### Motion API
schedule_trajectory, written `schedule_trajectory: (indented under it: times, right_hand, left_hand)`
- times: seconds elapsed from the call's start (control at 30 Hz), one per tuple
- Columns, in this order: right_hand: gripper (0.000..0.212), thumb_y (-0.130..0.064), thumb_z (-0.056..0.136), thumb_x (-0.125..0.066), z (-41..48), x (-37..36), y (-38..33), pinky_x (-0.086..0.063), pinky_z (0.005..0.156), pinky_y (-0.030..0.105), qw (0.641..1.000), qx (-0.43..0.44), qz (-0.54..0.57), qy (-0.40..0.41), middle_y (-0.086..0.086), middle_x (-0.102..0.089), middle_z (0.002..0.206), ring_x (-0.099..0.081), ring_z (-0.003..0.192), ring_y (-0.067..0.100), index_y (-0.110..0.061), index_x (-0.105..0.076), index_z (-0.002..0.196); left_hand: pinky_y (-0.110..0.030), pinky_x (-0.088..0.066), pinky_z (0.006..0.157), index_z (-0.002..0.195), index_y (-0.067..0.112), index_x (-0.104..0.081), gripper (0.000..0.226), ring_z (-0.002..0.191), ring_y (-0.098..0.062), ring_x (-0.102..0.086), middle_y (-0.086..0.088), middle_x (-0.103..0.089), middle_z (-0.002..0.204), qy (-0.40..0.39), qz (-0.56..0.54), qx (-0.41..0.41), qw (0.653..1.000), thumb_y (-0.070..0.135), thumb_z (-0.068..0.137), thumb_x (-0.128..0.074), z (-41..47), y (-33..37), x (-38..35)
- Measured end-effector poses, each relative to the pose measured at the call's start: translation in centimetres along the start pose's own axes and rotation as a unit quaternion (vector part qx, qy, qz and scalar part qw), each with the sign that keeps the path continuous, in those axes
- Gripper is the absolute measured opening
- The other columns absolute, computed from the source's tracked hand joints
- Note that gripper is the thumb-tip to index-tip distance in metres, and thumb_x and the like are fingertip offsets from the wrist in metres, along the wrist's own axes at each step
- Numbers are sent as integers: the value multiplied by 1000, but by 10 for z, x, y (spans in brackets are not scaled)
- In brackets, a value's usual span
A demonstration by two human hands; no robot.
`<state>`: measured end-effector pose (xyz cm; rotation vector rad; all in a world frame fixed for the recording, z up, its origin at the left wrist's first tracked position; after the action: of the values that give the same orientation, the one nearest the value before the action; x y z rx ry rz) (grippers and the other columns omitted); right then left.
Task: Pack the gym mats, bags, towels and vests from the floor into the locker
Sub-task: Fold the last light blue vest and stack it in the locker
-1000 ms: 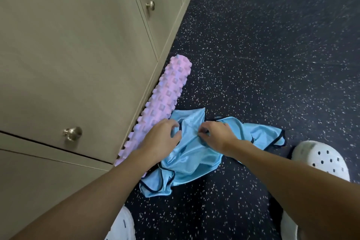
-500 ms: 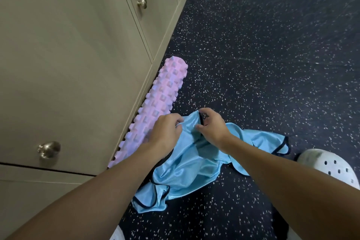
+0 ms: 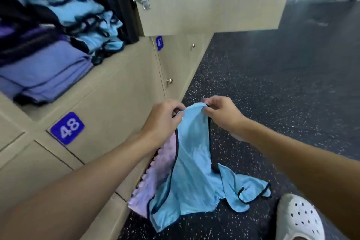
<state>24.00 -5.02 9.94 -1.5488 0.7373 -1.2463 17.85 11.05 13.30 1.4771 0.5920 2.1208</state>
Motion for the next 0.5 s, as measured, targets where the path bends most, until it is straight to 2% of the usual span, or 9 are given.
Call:
schedule_trajectory:
  times: [0.07,0.1,0.17,0.27,0.33,0.43,0.5]
  right_hand:
    - [6,-8,95,-58,-15,18,-56,-43,52,17,999,43,-6,1,6,-63,82,-52,63,3,-5,-61,90]
    - [7,-8,96,-58,-24,28,-83,-37,46,14,998,63,-6,5,4,-59,77,-47,53,-1,-7,-58,89]
    - [9,-7,97,-56,-45,45,-131,-35,43,13,995,94,5,13,1,-56,73,-45,45,-5,-7,-56,88]
    - [18,-5,98,-54,-79,64,-192,-41,55,23,987,156,30,23,7,-56,72,-52,59,8,-8,-56,80]
    - [19,-4,98,-55,-99,73,-216,-44,60,25,981,176,73,25,6,-58,75,-53,67,13,-12,-55,80]
    - [24,4,95,-56,-119,77,-232,-45,69,28,973,188,129,19,3,-60,79,-54,74,18,-17,-56,84]
    - [28,10,93,-54,-129,73,-236,-45,72,32,972,189,140,6,3,-63,80,-55,77,20,-17,-57,85]
  left_hand:
    - [-26,-46,74,96,8,-75,13,66,-11,-52,2,-64,75,26,11,-33,999,3,87,-67,4,36,45]
    - [-26,-46,74,98,8,-75,14,68,-13,-53,0,-65,77,40,14,-46,998,3,87,-67,5,54,66]
    - [-20,-44,71,102,9,-74,16,68,-12,-54,-1,-66,79,60,20,-71,995,5,87,-69,2,87,105]
    - [-15,-41,64,101,10,-76,18,62,-6,-51,7,-61,72,77,15,-106,991,2,85,-70,-9,133,151]
    - [-23,-44,64,92,14,-78,15,61,-9,-53,10,-60,69,76,12,-118,990,3,85,-70,-20,157,170]
    - [-28,-47,69,78,22,-70,14,70,-7,-59,11,-61,77,78,-5,-106,991,13,87,-71,-36,173,184]
    - [-27,-50,76,80,25,-63,15,77,-3,-63,9,-66,85,59,-76,-79,992,17,89,-72,-46,173,184]
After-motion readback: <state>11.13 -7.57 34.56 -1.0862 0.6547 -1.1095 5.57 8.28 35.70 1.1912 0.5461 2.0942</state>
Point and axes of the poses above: each hand's wrist, its own z-axis towards the middle knuckle, its own x-axis out of the back of the hand, y = z × x, the point moved 8 cm from there along z, towards the middle knuckle
